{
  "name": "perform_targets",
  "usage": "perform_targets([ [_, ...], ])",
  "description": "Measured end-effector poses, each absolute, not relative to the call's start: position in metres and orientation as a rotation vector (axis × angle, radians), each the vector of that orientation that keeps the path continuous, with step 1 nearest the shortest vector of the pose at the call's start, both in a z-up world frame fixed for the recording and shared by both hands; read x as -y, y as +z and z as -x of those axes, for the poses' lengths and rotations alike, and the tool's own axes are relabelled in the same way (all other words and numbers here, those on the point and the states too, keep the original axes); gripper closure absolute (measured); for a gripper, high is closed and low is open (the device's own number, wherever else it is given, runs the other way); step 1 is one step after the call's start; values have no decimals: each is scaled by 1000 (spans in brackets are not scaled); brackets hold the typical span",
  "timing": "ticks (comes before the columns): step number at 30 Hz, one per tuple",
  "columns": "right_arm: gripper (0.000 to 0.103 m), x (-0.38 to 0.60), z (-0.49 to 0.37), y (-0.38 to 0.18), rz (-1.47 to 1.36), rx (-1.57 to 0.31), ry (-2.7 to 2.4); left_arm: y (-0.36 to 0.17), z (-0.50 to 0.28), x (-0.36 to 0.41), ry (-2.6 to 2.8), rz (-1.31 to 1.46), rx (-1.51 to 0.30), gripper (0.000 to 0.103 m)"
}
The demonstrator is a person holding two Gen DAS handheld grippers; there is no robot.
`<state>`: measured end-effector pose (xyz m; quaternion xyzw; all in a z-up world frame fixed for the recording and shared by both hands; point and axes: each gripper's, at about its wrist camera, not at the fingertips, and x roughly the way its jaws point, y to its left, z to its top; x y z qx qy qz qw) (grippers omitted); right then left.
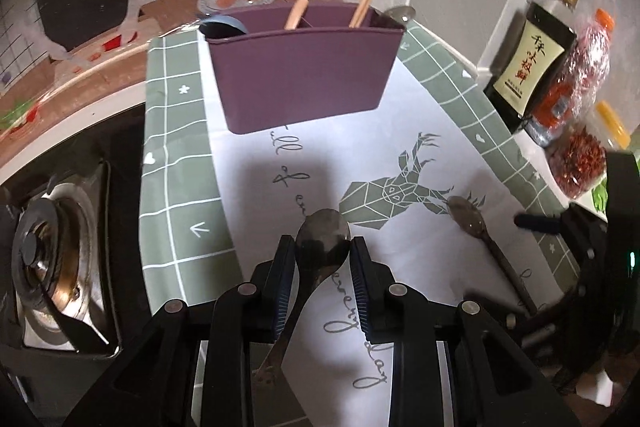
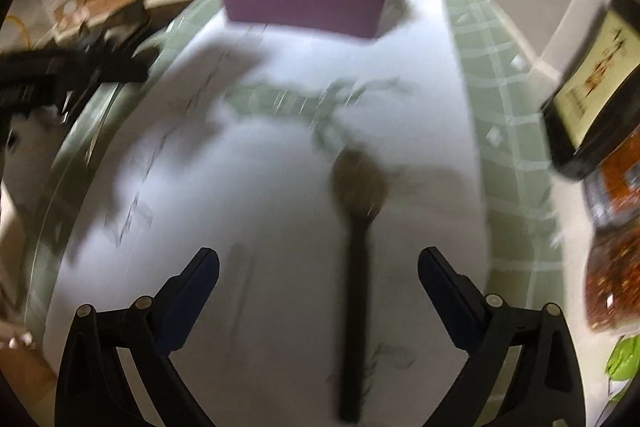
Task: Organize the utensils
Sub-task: 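Grasp the metal spoon with the left tool while the right tool grasps the light blue spoon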
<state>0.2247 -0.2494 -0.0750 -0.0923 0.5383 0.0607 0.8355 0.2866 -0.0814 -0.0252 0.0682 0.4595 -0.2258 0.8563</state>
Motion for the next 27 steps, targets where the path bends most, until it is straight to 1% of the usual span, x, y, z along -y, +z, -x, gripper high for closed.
perform_targets([
  [2,5,253,-239,-73,169,-1136,118,-23,-286,77,-473,-131,-961,74],
  [3,8,255,-246,-74,154,-1136,110,-22,-285,75,-471,-125,-958,74],
  [4,16,258,-254,-75,133,-1138,94,-20,-285,72,-470,-111,-955,74],
  [5,20,261,-260,-77,118,-1149,83,-19,-284,69,-470,-100,-953,74],
  [7,40,263,-271,-82,86,-1186,84,-16,-281,63,-469,-71,-945,74],
  [8,44,262,-274,-84,84,-1198,90,-14,-280,60,-467,-53,-941,74],
  [9,53,259,-276,-85,93,-1200,89,-13,-279,58,-467,-35,-937,74],
  [10,67,256,-275,-83,111,-1194,92,-12,-277,53,-467,-6,-933,74],
  [11,72,253,-275,-81,126,-1192,101,-11,-276,51,-466,11,-930,74],
  [21,72,233,-262,-22,148,-1029,138,6,-273,44,-461,88,-880,75],
  [27,72,230,-258,1,156,-967,154,12,-275,49,-470,41,-874,75],
])
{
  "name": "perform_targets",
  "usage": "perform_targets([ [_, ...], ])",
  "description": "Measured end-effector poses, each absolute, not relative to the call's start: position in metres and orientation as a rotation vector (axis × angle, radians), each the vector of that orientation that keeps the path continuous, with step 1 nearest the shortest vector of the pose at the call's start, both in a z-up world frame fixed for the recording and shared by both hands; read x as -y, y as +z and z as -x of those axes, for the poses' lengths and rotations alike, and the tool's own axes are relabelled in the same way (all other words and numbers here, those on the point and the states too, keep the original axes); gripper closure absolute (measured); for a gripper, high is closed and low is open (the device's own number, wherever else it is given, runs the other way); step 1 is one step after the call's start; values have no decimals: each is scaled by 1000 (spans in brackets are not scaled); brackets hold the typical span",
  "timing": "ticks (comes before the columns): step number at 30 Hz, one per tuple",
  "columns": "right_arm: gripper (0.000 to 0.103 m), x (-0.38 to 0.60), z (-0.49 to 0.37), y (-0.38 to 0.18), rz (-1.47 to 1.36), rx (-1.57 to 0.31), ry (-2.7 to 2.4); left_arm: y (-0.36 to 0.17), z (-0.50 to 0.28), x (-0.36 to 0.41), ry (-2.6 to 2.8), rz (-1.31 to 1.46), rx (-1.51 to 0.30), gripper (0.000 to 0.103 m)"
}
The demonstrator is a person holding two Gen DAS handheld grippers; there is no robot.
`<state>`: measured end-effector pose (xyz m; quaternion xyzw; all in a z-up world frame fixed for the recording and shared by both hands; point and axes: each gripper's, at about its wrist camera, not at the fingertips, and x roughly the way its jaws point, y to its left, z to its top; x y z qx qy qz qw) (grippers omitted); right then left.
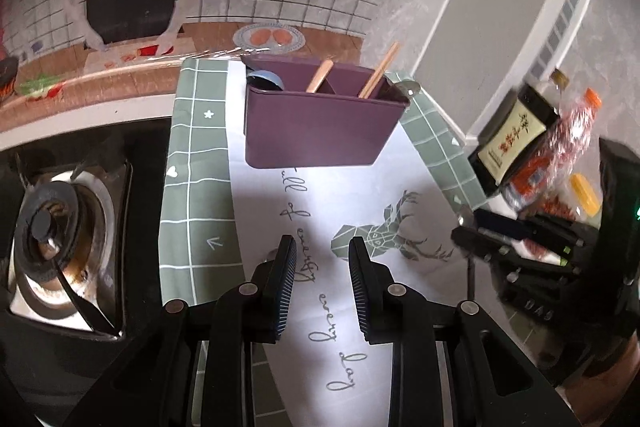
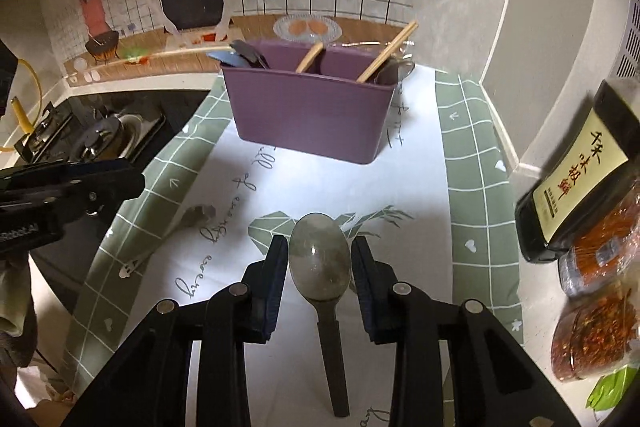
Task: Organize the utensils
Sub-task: 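Grasp the metal spoon with the left tool while the right tool grasps the light blue spoon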
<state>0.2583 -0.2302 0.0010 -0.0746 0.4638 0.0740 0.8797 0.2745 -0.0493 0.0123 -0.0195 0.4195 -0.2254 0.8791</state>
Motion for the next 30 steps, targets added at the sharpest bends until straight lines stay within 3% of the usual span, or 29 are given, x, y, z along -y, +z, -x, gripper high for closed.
perform_targets([
  [8,72,255,-254,-11,90,-1006,133,-46,-297,66,-455,-247,-1060,73],
  [16,72,267,-250,-27,60,-1051,107,-78,-325,77,-426,-292,-1152,72],
  [24,72,257,-249,-27,88,-1049,113,-74,-330,92,-388,-313,-1100,74],
  [30,72,256,-248,-10,77,-998,110,-33,-303,69,-421,-89,-964,74],
])
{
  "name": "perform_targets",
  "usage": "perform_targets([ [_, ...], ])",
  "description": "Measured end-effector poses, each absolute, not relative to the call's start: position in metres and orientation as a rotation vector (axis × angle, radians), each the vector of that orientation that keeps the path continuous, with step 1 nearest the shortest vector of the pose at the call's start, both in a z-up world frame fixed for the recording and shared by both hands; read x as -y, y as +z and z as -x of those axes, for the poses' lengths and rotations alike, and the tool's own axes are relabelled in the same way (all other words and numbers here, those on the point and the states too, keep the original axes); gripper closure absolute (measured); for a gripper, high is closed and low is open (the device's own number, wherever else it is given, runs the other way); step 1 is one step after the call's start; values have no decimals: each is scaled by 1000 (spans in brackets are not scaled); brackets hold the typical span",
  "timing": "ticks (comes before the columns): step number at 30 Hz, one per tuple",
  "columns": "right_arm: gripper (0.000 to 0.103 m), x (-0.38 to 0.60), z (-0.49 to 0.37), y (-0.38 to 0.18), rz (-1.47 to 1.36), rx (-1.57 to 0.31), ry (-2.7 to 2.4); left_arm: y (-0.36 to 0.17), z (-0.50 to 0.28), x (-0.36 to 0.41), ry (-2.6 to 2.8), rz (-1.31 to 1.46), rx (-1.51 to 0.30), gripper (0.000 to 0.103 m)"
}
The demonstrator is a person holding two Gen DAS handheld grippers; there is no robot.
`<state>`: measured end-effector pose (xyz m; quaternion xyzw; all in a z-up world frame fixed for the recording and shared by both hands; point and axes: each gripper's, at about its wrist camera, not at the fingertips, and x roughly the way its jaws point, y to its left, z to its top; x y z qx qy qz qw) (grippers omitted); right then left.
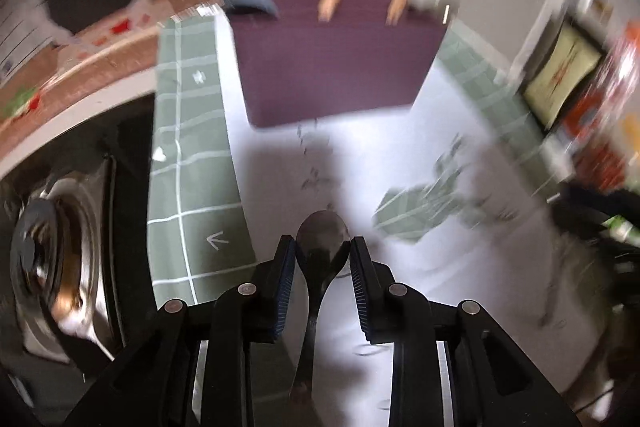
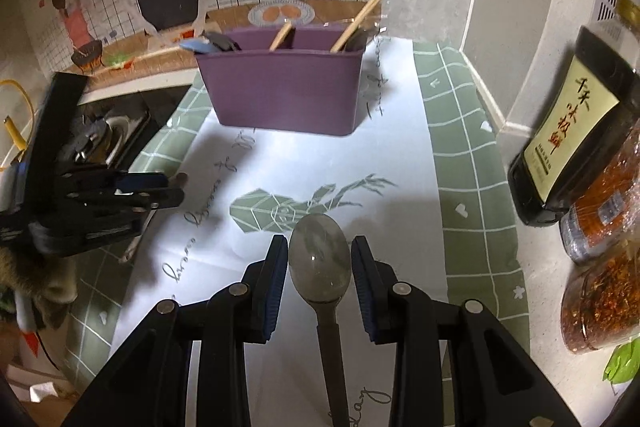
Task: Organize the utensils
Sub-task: 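Raise both spoons over the purple caddy and open both tools to drop them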
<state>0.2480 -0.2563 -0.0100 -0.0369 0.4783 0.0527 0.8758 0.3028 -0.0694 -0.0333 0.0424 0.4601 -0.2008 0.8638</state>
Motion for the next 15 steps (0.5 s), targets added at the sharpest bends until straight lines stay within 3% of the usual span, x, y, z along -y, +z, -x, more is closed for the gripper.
perform_targets([
  [5,72,253,-250,7,69,-951,120,8,-276,49,-457,77,-845,74],
  [15,73,245,-264,33,62,-879,152,47,-282,53,-441,57,-755,74],
])
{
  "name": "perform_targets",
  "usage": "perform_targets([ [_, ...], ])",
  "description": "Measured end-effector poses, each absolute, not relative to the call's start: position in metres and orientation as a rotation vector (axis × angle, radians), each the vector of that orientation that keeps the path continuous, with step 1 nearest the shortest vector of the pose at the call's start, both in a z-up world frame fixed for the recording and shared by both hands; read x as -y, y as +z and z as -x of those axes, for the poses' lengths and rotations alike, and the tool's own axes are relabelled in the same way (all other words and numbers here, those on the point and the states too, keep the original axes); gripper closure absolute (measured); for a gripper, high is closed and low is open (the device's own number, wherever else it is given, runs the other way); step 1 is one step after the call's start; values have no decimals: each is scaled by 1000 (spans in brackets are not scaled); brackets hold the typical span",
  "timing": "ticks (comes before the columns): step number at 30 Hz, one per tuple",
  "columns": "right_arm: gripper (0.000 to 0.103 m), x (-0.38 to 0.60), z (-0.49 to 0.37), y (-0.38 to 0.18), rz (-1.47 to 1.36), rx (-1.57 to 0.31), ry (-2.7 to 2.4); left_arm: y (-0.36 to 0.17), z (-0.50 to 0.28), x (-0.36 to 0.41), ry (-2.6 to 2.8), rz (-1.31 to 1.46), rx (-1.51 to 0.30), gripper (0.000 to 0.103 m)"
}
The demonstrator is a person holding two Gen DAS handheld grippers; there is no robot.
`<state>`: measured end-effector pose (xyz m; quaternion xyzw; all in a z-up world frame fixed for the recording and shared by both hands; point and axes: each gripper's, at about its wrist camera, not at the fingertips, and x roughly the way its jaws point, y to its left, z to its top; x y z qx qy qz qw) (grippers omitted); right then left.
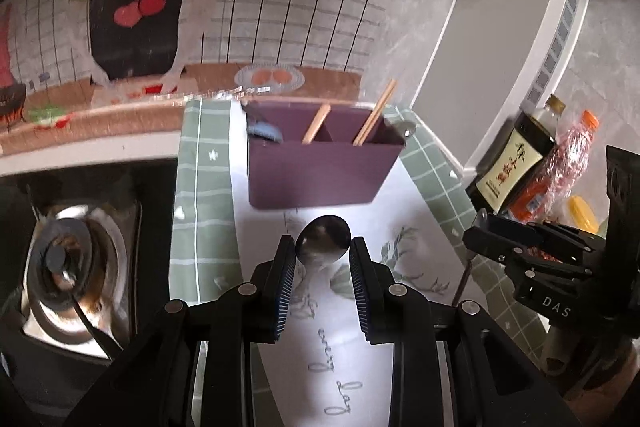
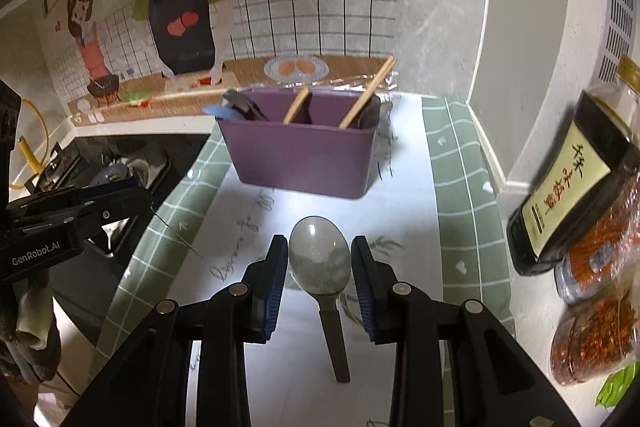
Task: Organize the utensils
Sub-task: 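Raise both spoons over the purple caddy and open both tools to drop them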
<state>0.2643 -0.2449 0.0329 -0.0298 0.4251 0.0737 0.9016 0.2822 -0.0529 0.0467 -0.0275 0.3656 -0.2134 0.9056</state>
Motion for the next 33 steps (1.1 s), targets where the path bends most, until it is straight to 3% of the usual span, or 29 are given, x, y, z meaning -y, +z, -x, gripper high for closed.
perform_targets([
  [5,73,244,-284,59,57,-830,171,91,-298,56,-455,50,-670,74],
  [11,73,251,-325,150,26,-628,175,171,-333,58,-483,93,-520,74],
  [16,73,258,-372,187,-42,-524,174,189,-381,58,-493,165,-516,74],
  [29,73,249,-447,96,-107,-700,162,107,-456,66,-482,216,-701,74],
  [32,71,250,-454,77,-118,-781,168,88,-462,69,-494,227,-779,56],
  [33,62,252,-455,72,-124,-804,164,85,-462,68,-485,225,-782,54],
])
